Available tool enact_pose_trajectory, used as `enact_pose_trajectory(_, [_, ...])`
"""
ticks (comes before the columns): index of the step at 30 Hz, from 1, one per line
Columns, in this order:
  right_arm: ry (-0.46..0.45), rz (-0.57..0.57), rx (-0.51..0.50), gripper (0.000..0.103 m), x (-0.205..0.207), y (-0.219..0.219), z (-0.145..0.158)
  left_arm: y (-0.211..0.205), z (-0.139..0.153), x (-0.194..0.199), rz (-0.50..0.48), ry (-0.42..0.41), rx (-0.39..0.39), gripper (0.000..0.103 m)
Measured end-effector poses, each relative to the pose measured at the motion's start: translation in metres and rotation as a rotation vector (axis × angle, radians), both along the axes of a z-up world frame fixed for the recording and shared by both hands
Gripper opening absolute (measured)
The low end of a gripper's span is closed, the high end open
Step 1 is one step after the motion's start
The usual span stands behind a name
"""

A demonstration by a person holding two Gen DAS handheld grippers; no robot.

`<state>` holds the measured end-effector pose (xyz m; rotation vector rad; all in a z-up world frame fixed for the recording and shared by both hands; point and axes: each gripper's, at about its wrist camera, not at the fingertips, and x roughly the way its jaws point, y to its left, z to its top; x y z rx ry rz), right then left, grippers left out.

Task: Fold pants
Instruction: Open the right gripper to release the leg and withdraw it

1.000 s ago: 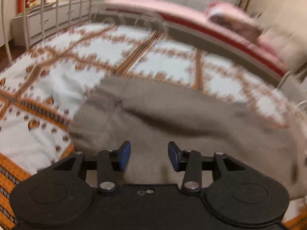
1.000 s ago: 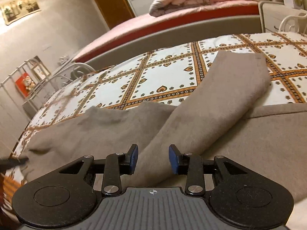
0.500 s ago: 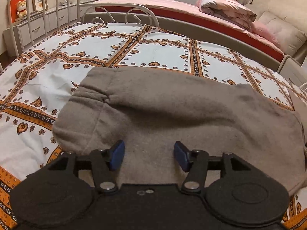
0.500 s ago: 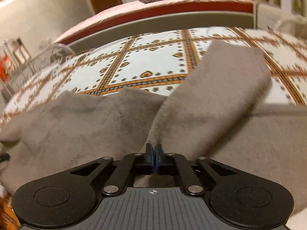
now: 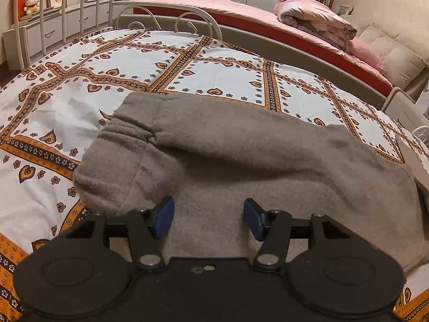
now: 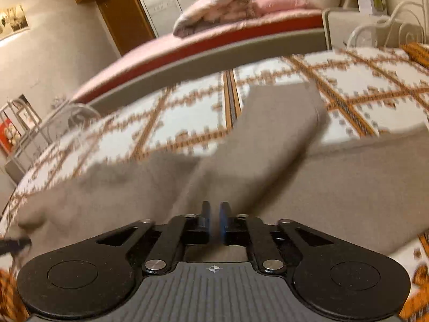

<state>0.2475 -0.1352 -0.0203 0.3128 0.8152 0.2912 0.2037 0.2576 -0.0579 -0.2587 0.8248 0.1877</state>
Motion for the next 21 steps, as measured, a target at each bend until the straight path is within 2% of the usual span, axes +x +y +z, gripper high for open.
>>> enact_pose_trajectory(1, [-0.008, 0.004, -0.015, 0.046, 0.007, 0.004, 0.002, 0.000, 0.000, 0.000, 0.000, -0.001, -0.002, 0.049])
enact_pose_trajectory(2, [-0.017, 0.004, -0.040, 0.065, 0.016, 0.010, 0.004, 0.001, -0.001, 0.000, 0.000, -0.002, -0.003, 0.049])
enact_pose_trajectory(4, [-0.035, 0.026, -0.080, 0.066, 0.032, 0.022, 0.005, 0.002, -0.001, 0.000, 0.000, -0.003, -0.009, 0.049])
enact_pose_trajectory(7, [0.008, 0.061, -0.171, 0.066, 0.059, 0.040, -0.007, 0.002, -0.001, 0.001, 0.001, -0.004, -0.014, 0.049])
enact_pose_trajectory(8, [0.025, 0.070, -0.208, 0.058, 0.065, 0.043, -0.013, 0.002, -0.001, 0.001, 0.001, -0.004, -0.013, 0.049])
enact_pose_trajectory(9, [0.036, 0.082, -0.236, 0.040, 0.068, 0.043, -0.019, 0.002, -0.001, 0.000, 0.001, -0.004, -0.012, 0.049])
enact_pose_trajectory(10, [0.042, 0.099, -0.246, 0.006, 0.068, 0.040, -0.023, 0.002, -0.001, 0.000, 0.000, -0.003, -0.011, 0.049])
enact_pose_trajectory(15, [0.007, 0.056, -0.234, 0.004, 0.023, -0.003, -0.016, 0.002, -0.001, 0.000, -0.004, -0.003, -0.006, 0.050])
enact_pose_trajectory(18, [0.099, 0.019, -0.178, 0.005, -0.008, -0.034, -0.034, 0.000, -0.001, 0.001, -0.010, 0.000, 0.001, 0.051])
enact_pose_trajectory(19, [0.145, 0.005, -0.150, 0.009, -0.012, -0.043, -0.043, -0.001, -0.001, 0.001, -0.011, 0.001, 0.004, 0.052])
enact_pose_trajectory(21, [0.139, -0.032, -0.086, 0.010, -0.018, -0.055, -0.040, -0.003, -0.001, 0.002, -0.012, 0.004, 0.013, 0.054])
